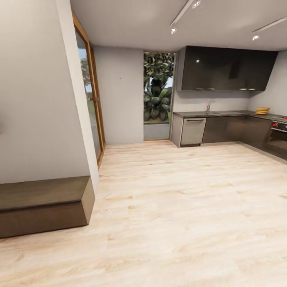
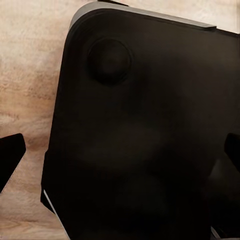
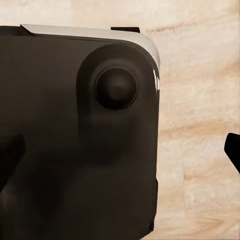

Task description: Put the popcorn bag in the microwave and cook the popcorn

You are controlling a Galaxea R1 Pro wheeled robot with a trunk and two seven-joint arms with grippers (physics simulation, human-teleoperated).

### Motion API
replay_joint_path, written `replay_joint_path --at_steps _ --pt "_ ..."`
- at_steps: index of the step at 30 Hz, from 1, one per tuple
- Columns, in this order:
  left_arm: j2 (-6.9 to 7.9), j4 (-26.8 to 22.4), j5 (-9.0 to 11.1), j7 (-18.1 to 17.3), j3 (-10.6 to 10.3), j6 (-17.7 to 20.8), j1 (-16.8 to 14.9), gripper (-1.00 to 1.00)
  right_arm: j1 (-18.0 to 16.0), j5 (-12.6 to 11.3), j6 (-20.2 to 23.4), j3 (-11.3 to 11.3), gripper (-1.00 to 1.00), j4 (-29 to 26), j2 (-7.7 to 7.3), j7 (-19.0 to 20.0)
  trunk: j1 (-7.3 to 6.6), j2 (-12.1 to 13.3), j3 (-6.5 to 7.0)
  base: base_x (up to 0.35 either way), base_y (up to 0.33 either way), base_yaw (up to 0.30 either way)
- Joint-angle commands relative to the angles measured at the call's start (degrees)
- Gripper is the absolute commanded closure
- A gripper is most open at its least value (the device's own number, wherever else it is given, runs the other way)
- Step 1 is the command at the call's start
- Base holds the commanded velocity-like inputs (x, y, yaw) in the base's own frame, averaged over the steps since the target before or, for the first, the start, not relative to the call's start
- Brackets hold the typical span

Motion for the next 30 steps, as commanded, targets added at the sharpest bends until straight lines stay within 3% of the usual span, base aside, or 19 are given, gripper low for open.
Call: replay_joint_path --at_steps 1,30 --pt "-0.01 -0.01 0.26 0.03 0.26 -0.15 -0.02 -1.00 -0.05 -0.01 -0.20 0.01 -1.00 0.07 0.00 -0.01 0.00 -0.03 -0.06 0.000 0.000 -0.244" --pt "-0.01 -0.01 0.45 0.03 0.44 -0.12 0.01 -1.00 -0.07 -0.37 -0.16 -0.25 -1.00 0.07 0.00 -0.01 0.00 -0.03 -0.06 0.000 0.000 -0.244"
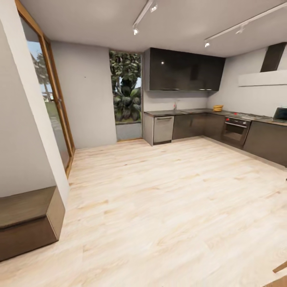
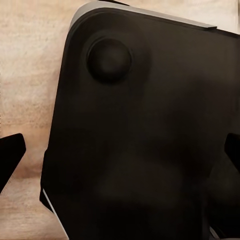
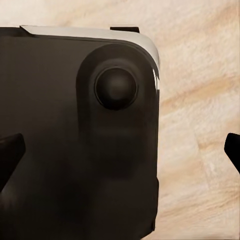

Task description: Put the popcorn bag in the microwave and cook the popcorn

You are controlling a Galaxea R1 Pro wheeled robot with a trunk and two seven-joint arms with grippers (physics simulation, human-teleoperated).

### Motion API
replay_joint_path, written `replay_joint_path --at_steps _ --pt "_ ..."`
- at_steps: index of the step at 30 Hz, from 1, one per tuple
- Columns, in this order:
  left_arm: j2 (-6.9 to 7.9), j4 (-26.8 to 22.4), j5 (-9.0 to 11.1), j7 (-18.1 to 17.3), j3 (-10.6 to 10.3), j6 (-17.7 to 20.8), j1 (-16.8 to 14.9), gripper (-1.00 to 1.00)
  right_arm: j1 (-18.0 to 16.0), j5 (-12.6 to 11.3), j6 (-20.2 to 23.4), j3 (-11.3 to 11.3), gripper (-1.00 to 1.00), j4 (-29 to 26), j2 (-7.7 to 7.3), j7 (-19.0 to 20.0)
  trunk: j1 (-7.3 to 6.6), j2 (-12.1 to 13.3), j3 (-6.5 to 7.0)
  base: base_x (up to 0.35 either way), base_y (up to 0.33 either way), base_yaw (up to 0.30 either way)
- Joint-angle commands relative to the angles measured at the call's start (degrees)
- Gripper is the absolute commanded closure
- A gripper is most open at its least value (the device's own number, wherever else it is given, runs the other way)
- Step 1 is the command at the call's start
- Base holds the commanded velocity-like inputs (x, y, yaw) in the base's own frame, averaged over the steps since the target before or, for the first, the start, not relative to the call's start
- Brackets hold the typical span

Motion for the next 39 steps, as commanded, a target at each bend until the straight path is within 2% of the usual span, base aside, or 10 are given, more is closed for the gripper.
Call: replay_joint_path --at_steps 1,6,16,39 --pt "-0.01 -0.01 0.16 0.03 0.28 -0.15 -0.02 -1.00 -0.04 -0.04 -0.21 -0.02 -1.00 0.08 0.00 -0.01 0.00 -0.03 -0.06 0.000 0.000 -0.244" --pt "-0.01 -0.01 0.17 0.03 0.28 -0.14 -0.01 -1.00 -0.02 0.06 -0.17 -0.04 -1.00 0.08 -0.01 -0.01 0.00 -0.03 -0.06 0.000 0.000 -0.211" --pt "0.08 -0.01 0.49 0.02 0.34 -0.10 -0.04 -1.00 -0.02 0.66 -0.16 0.27 -1.00 0.08 0.00 0.01 0.00 -0.03 -0.06 0.029 0.000 -0.015" --pt "0.15 -0.01 0.01 -0.32 -0.07 0.02 -0.02 -1.00 0.00 0.57 -0.16 0.33 -1.00 0.08 0.00 0.08 0.00 -0.03 -0.06 0.315 0.000 0.000"
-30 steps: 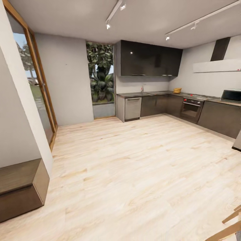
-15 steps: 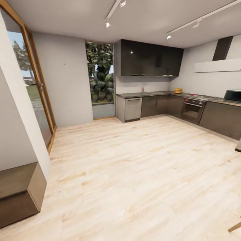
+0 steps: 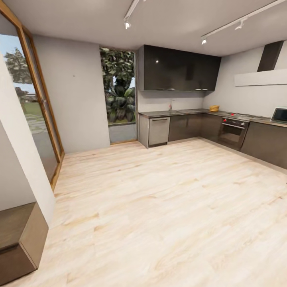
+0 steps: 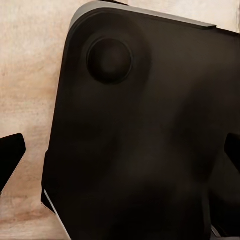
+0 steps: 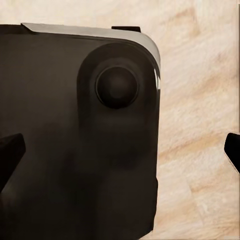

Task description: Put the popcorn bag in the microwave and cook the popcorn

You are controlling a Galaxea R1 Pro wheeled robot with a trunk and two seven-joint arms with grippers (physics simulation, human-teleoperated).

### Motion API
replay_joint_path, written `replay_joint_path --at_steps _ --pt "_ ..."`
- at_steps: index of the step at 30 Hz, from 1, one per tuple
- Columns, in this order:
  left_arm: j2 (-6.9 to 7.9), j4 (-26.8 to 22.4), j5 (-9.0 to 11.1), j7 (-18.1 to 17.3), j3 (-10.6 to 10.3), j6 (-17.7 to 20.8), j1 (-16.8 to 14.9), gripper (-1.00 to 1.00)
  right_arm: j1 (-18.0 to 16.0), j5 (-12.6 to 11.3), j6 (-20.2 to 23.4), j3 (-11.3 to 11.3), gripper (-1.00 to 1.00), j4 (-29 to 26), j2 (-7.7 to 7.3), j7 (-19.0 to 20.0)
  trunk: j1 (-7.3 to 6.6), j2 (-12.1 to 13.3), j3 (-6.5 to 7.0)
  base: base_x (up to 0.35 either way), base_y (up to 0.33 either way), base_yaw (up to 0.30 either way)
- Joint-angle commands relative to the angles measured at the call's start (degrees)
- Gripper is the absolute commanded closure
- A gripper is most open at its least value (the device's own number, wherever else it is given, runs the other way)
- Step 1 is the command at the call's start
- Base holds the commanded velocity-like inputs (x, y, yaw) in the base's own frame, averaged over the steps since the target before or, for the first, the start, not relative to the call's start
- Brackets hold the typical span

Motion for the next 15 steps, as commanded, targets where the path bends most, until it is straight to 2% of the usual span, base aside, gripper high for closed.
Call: replay_joint_path --at_steps 1,15 --pt "-0.03 -0.02 0.23 0.00 0.24 -0.13 -0.01 -1.00 -0.05 0.02 -0.21 0.01 -1.00 0.07 -0.01 -0.01 0.03 -0.02 -0.05 0.322 0.000 0.000" --pt "-0.17 -0.02 0.23 0.00 0.24 -0.10 0.03 -1.00 -0.07 0.02 -0.22 0.01 -1.00 0.07 -0.01 -0.09 0.03 -0.02 -0.05 0.322 0.000 0.000"
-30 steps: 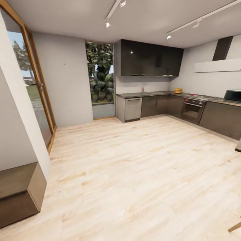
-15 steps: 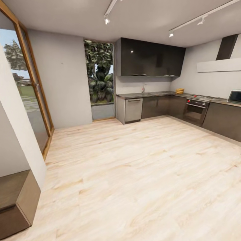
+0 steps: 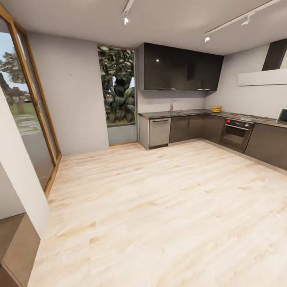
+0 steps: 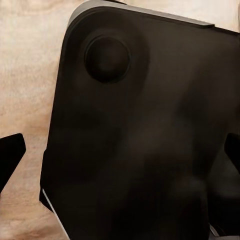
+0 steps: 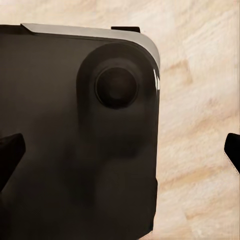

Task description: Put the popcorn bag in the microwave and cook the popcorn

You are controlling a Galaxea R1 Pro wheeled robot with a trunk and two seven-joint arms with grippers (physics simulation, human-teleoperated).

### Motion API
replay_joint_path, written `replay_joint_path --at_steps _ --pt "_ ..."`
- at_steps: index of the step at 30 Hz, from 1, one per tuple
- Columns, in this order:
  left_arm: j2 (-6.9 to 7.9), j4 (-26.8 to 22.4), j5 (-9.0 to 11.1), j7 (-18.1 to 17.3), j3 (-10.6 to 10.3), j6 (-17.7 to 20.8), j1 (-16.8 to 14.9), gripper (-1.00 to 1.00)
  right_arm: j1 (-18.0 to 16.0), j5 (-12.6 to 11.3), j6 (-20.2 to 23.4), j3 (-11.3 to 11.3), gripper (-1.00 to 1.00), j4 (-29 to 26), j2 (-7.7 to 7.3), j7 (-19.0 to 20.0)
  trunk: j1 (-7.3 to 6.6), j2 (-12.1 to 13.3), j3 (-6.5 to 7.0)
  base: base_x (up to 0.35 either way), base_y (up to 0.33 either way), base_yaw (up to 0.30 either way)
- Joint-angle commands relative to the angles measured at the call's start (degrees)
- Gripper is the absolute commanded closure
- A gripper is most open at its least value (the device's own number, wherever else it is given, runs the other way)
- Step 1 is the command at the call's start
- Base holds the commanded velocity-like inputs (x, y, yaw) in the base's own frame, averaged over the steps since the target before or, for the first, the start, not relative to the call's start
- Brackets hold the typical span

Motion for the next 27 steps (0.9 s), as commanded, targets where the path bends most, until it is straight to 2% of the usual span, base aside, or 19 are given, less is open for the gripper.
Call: replay_joint_path --at_steps 1,27 --pt "-0.02 -0.02 0.24 0.00 0.24 -0.10 0.00 -1.00 -0.04 0.02 -0.21 0.02 -1.00 0.07 0.00 -0.01 0.03 -0.02 -0.05 0.322 0.000 0.000" --pt "-0.03 -0.02 0.15 0.32 0.25 -0.16 0.02 -1.00 -0.05 0.02 -0.29 0.02 -1.00 0.07 0.00 -0.01 0.03 -0.02 -0.05 0.322 0.000 0.000"
